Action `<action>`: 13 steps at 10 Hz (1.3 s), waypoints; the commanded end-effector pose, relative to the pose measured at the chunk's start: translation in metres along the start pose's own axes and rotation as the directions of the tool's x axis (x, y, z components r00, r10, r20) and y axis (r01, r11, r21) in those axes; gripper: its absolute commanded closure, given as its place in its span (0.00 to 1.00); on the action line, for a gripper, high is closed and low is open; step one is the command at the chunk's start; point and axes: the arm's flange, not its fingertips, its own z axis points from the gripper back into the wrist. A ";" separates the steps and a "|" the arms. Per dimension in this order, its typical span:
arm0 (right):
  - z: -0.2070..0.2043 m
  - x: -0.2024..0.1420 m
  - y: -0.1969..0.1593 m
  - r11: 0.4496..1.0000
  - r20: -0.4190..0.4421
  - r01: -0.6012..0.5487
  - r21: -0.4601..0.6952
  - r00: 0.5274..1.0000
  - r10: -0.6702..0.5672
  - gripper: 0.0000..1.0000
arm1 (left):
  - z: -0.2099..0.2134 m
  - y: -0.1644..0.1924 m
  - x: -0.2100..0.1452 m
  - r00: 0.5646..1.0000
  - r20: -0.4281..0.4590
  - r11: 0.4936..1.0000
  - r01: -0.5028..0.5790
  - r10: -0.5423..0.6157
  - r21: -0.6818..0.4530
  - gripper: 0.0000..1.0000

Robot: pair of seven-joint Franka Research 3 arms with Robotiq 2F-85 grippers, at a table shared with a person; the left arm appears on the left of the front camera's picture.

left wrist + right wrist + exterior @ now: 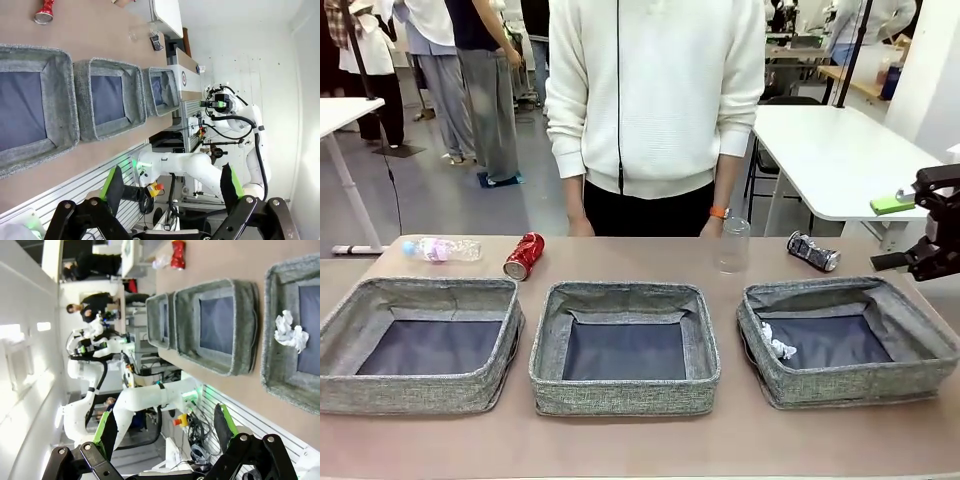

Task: Sort the waste into the appropriate baskets.
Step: Pick up the waste item pointed out by the person.

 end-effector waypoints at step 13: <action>0.000 0.000 0.000 1.000 0.000 0.000 0.001 1.000 0.000 0.00 | 0.001 -0.002 0.000 1.000 0.001 1.000 0.020 -0.020 -0.022 0.00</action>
